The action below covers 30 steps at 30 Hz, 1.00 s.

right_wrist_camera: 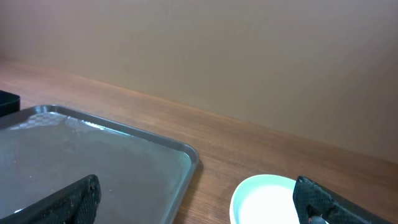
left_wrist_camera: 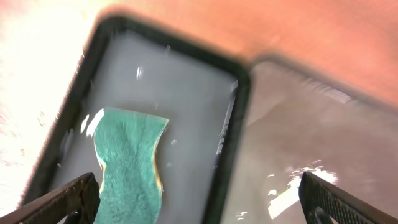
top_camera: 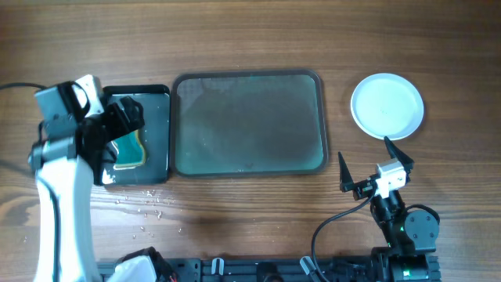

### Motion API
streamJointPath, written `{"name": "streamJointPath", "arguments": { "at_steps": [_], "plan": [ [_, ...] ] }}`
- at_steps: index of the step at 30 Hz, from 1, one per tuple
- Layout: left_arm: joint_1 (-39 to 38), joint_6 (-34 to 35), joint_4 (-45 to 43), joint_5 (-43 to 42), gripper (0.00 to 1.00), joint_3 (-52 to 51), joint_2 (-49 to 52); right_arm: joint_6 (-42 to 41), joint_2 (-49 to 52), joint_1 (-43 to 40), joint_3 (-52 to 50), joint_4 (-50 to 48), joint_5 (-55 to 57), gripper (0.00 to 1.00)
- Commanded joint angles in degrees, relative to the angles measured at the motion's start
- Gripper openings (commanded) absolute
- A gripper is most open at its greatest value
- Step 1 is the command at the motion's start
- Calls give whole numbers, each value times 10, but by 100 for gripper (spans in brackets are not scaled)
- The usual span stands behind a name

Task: Clean dirty plates on tray and stack at the side
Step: 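Lower the sponge into the water tray and release it with the left gripper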

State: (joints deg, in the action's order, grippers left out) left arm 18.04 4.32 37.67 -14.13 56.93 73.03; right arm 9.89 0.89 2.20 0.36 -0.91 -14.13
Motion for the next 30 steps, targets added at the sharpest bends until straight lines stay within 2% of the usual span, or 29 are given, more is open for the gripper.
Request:
{"name": "streamJointPath", "arguments": {
  "at_steps": [1, 7, 10, 13, 18, 24, 26, 30],
  "plan": [
    [-2, -5, -2, 1, 100, -1, -136, -10, -6, -3, -1, -3, -8, 100],
    [-2, -5, -2, 1, 100, -1, -293, -10, -6, -3, -1, -3, -8, 100],
    [-7, -5, -1, 1, 100, -7, -322, -10, -6, -3, -1, -3, -8, 100],
    [-47, -5, 6, 3, 100, -24, -363, -10, -6, -3, -1, -3, -8, 100],
    [-122, -5, 7, 49, 100, -97, -453, -10, -6, -3, -1, -3, -8, 99],
    [-123, -5, 7, 62, 100, -224, -554, -10, -6, -3, -1, -3, -8, 100],
    [-123, -5, 34, 62, 100, -259, -580, -10, -6, -3, -1, -3, -8, 100],
    [-123, -5, 154, 64, 100, -301, -621, -10, -6, -3, -1, -3, -8, 100]
  ]
}}
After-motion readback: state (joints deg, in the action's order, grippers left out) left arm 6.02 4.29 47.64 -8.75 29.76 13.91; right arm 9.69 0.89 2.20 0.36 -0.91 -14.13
